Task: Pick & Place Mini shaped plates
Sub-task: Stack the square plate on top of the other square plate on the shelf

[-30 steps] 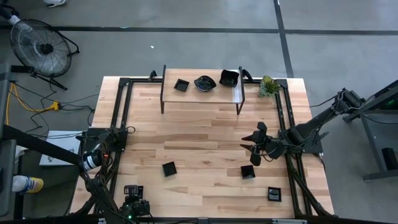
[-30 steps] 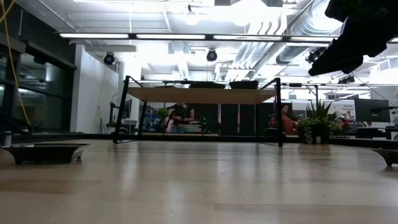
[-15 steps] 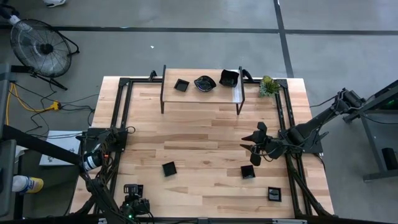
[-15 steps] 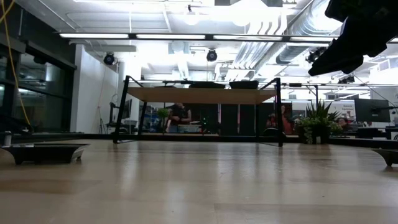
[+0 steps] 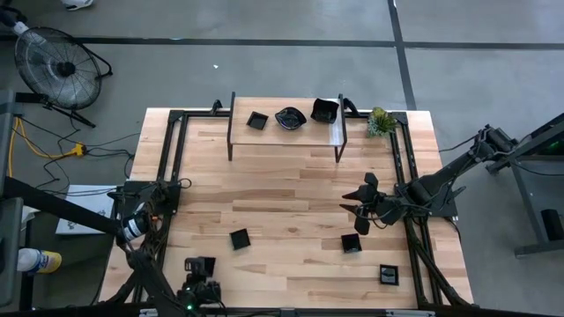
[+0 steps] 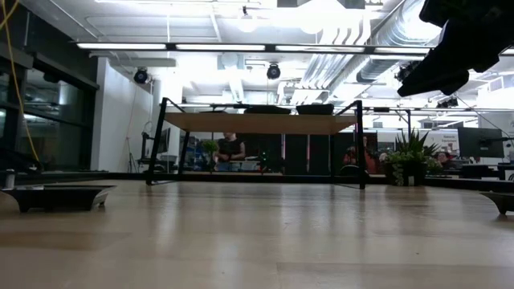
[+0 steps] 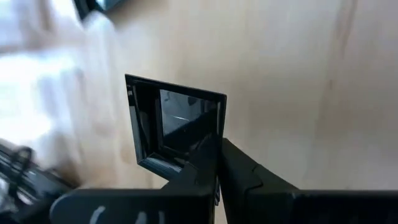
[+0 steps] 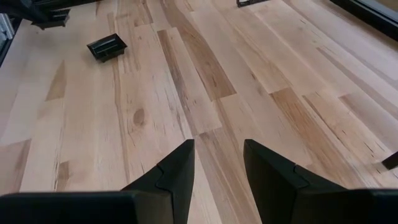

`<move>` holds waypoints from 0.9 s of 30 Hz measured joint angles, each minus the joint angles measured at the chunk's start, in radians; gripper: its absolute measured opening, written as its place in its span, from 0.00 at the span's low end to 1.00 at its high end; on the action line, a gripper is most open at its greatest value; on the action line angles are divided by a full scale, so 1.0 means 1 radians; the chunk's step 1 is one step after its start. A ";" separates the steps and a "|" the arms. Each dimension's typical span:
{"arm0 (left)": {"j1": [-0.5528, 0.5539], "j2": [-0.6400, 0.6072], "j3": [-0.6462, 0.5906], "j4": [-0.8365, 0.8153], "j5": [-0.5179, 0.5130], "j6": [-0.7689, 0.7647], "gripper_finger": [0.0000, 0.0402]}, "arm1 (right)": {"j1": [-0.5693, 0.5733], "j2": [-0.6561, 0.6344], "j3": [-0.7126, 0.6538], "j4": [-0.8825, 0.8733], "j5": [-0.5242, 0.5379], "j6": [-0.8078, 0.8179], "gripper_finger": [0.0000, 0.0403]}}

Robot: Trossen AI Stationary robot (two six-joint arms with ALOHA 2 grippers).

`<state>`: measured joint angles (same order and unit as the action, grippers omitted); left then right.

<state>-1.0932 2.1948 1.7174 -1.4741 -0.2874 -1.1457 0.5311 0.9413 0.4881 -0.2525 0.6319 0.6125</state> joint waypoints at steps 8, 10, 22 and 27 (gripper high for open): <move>0.090 0.000 0.054 -0.078 -0.119 0.161 0.00 | 0.000 0.000 0.000 0.000 0.000 -0.006 0.33; 0.122 0.000 0.070 -0.098 -0.145 0.216 0.00 | 0.000 0.000 0.000 0.000 0.000 -0.008 0.33; 0.385 -0.001 0.162 -0.097 -0.297 0.668 0.00 | 0.000 0.000 0.000 0.003 0.000 -0.010 0.33; 0.476 -0.003 0.190 -0.096 -0.372 0.840 0.00 | 0.000 0.000 0.000 0.003 0.000 -0.010 0.33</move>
<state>-0.6170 2.1921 1.9074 -1.5704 -0.6594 -0.3054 0.5312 0.9413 0.4881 -0.2497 0.6319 0.6022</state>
